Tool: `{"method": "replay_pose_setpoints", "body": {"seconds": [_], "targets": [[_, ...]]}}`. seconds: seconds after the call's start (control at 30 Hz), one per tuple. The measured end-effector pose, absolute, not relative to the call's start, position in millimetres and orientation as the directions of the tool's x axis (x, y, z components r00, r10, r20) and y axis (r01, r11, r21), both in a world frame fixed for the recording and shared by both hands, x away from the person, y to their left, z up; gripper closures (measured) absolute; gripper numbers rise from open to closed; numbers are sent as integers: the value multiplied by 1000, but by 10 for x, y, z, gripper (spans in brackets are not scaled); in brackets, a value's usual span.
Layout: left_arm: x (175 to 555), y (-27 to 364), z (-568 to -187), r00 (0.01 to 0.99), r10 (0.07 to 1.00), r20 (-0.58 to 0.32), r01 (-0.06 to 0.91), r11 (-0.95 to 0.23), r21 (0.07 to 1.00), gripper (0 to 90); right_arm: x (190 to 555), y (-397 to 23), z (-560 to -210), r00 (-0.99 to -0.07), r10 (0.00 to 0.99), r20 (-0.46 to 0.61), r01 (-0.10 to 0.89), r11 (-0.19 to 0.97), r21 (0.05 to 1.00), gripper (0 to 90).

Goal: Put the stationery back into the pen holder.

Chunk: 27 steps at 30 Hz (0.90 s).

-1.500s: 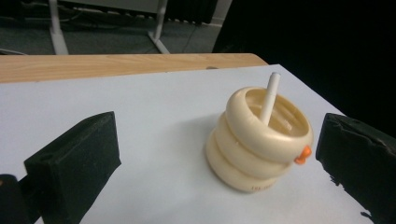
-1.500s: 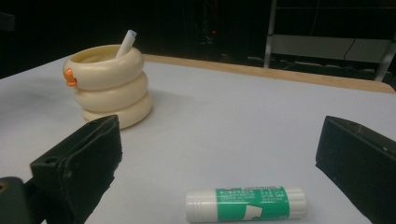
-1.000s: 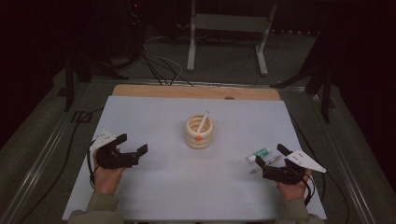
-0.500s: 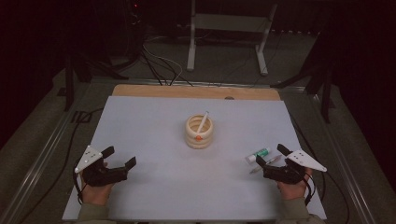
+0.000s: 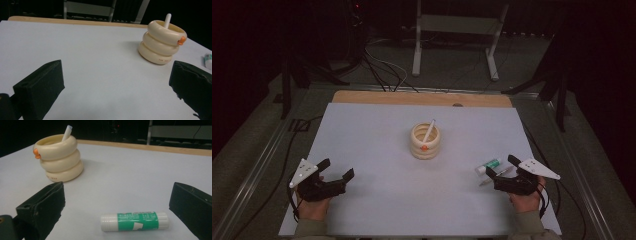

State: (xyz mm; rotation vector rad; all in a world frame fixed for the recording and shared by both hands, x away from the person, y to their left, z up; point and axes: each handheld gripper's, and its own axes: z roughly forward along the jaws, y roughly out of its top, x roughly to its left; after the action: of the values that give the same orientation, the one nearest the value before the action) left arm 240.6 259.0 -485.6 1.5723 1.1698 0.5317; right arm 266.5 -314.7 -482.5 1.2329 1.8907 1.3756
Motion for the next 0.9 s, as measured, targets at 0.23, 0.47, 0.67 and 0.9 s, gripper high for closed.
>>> {"method": "replay_pose_setpoints", "body": {"seconds": [0.23,0.47,0.67,0.9], "targets": [[2395,2585,-4854,418,883,-216,407,30,913,2,2743,-3121,-4674,-518,849,104,412,141,900,9],[2381,2611,-4860,416,879,-232,400,52,915,2,2859,-3170,-4444,-543,836,82,427,190,884,8],[2383,2611,-4866,416,877,-240,399,61,915,2,3025,-3199,-4332,-570,819,59,479,273,834,8],[2394,2586,-4878,423,874,-239,406,53,912,2,3205,-3142,-4340,-656,755,22,519,430,739,8]]}}
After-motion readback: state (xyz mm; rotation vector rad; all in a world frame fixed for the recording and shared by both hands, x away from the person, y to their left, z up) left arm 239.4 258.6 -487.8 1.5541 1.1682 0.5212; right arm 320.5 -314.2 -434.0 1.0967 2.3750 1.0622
